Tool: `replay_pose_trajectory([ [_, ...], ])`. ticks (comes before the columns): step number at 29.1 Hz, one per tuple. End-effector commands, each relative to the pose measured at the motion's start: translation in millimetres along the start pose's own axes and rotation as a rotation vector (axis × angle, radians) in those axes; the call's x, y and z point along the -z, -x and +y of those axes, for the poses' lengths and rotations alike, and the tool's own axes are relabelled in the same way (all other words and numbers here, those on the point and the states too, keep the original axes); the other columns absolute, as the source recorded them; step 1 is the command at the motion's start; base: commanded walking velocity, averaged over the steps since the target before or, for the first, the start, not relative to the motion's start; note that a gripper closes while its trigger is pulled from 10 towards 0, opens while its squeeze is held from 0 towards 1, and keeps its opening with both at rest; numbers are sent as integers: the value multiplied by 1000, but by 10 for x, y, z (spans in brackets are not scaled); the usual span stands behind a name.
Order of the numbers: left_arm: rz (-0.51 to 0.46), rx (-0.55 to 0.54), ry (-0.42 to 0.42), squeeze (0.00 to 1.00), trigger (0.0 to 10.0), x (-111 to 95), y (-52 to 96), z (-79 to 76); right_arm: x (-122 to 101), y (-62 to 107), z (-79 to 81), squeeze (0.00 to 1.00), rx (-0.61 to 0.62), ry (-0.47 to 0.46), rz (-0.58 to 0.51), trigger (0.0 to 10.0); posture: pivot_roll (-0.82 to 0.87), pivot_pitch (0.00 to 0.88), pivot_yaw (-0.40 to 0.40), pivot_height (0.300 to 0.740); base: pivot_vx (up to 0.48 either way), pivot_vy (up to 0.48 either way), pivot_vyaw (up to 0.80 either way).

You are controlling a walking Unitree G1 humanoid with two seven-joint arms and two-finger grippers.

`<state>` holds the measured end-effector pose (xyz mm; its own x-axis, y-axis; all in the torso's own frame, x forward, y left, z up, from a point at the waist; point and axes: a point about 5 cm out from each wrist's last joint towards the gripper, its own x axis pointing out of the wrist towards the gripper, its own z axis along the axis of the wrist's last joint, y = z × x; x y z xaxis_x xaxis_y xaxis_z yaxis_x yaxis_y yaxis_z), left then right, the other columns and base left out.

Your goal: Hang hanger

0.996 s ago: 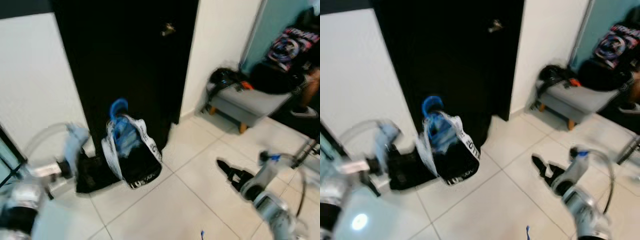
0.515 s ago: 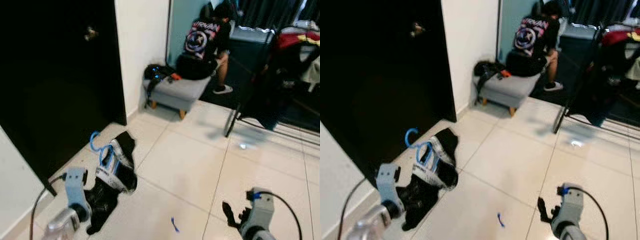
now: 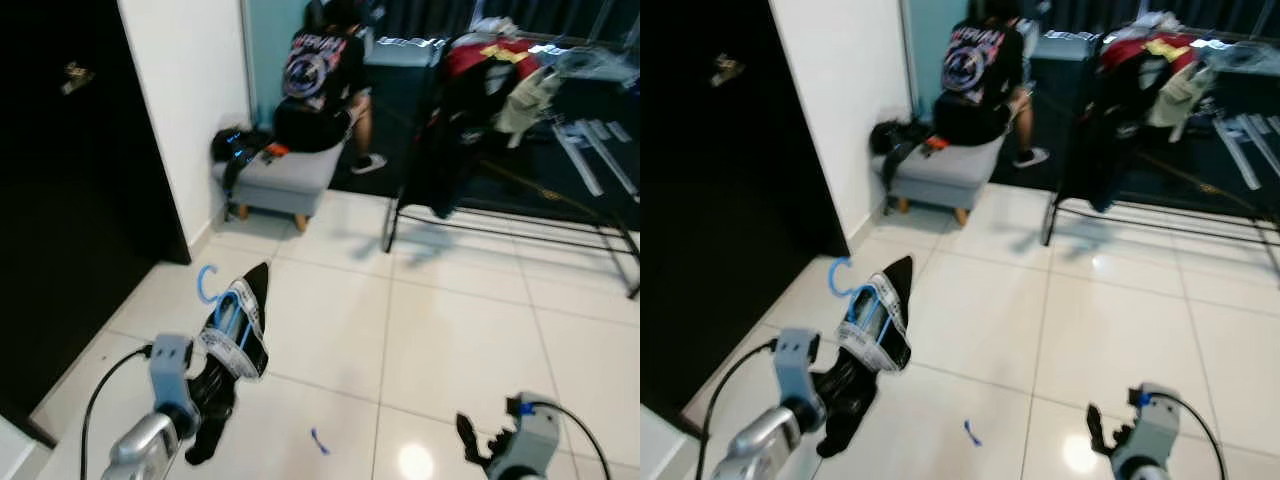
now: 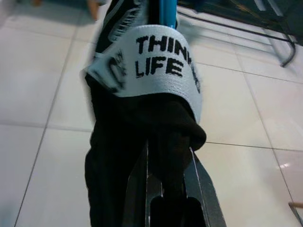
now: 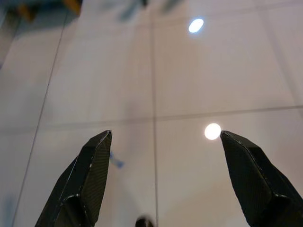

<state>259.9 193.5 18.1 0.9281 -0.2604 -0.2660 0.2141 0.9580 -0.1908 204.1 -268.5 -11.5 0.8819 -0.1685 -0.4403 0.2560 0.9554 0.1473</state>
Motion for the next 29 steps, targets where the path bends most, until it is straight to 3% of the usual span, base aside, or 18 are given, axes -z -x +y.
replay_pose_trajectory([
  [1, 0, -1, -5, 0, 10000, 13, 16, 15, 142, 29, 31, 0, -5, -12, 37, 10000, -33, 50, 9, 740, 0, 0, -800],
  [22, -27, 61, -57, 0, 10000, 14, -4, -66, 154, -18, 25, 0, -26, 3, -1, 10000, -34, 36, -9, 740, 290, 0, -800],
  [29, -52, 84, -117, 0, 10000, -112, -41, -28, 151, -9, 37, 0, -33, 6, -14, 10000, -36, 30, -5, 740, 344, 0, -800],
])
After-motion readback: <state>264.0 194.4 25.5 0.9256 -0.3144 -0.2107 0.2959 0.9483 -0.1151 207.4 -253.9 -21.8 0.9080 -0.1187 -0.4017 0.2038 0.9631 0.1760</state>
